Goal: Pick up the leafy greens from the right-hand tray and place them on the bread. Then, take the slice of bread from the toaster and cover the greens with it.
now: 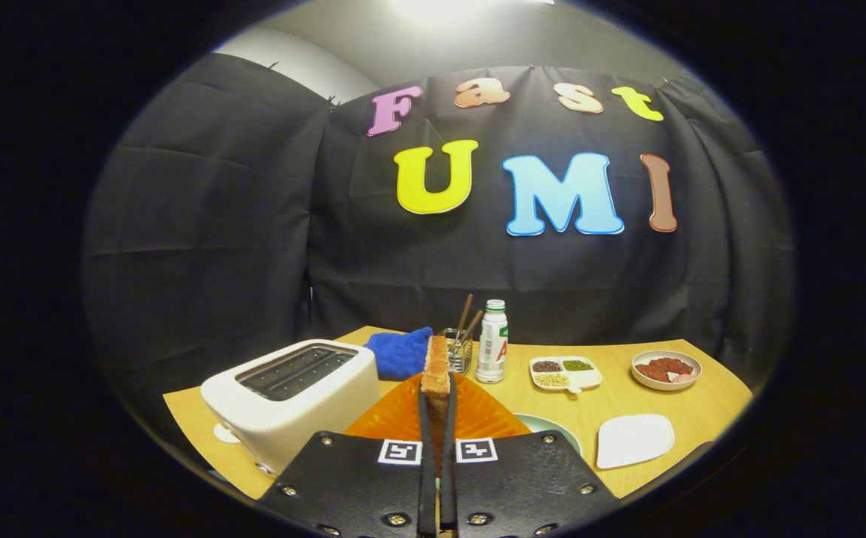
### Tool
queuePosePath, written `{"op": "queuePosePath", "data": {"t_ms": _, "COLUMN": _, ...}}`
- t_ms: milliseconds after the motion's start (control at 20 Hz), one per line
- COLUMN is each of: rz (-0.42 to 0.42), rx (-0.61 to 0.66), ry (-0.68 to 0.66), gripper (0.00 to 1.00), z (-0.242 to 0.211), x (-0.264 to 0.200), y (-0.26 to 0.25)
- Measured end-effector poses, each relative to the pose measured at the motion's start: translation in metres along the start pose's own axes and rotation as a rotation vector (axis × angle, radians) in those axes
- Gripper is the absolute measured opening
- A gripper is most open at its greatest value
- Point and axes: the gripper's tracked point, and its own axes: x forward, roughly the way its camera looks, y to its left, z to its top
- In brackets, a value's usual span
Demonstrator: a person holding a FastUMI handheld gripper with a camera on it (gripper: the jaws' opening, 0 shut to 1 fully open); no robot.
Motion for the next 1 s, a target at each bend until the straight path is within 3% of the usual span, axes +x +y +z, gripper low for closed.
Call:
{"op": "queuePosePath", "data": {"t_ms": 350, "rz": -0.052, "rx": -0.002, "ry": 0.023, "gripper": 0.02, "z": -0.020, "x": 0.002, "y": -0.036}}
{"op": "queuePosePath", "data": {"t_ms": 1000, "rz": 0.005, "rx": 0.020, "ry": 0.037, "gripper": 0.03, "z": -0.038, "x": 0.018, "y": -0.030}}
